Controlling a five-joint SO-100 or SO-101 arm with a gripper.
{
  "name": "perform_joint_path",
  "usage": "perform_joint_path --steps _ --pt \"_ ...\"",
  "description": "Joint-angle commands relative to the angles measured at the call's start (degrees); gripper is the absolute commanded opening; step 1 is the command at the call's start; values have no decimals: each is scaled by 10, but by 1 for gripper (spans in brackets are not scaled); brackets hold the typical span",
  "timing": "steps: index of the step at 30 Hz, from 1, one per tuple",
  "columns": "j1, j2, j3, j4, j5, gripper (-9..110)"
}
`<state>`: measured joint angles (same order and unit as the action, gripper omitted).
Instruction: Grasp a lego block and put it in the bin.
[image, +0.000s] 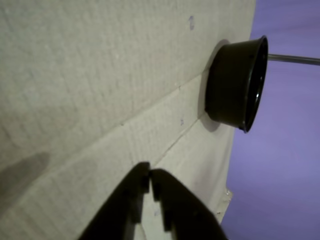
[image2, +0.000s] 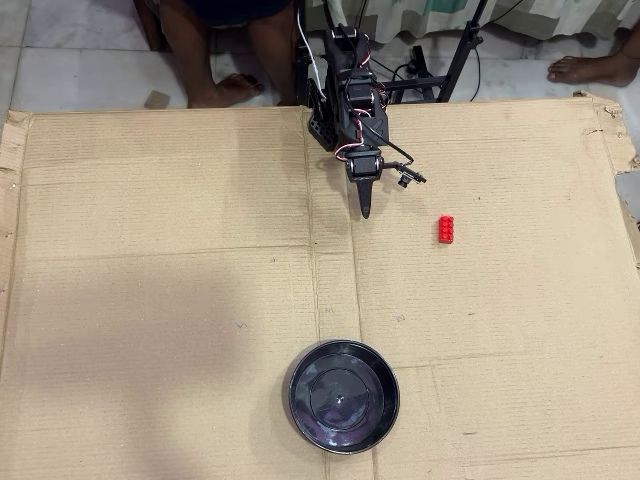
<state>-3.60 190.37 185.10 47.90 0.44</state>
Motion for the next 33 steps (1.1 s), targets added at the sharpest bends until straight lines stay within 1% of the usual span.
perform_joint_path --steps 1,12,14,20,27,28,33 --pt "3 5 9 2 3 0" --pt "-2 -6 -17 6 6 0" --pt "-6 -6 -37 30 7 0" --pt "-6 -20 -143 129 7 0" --pt "-19 -99 -294 224 8 0" --pt "-26 -113 -316 236 13 0" --pt "-75 -194 -427 285 101 0"
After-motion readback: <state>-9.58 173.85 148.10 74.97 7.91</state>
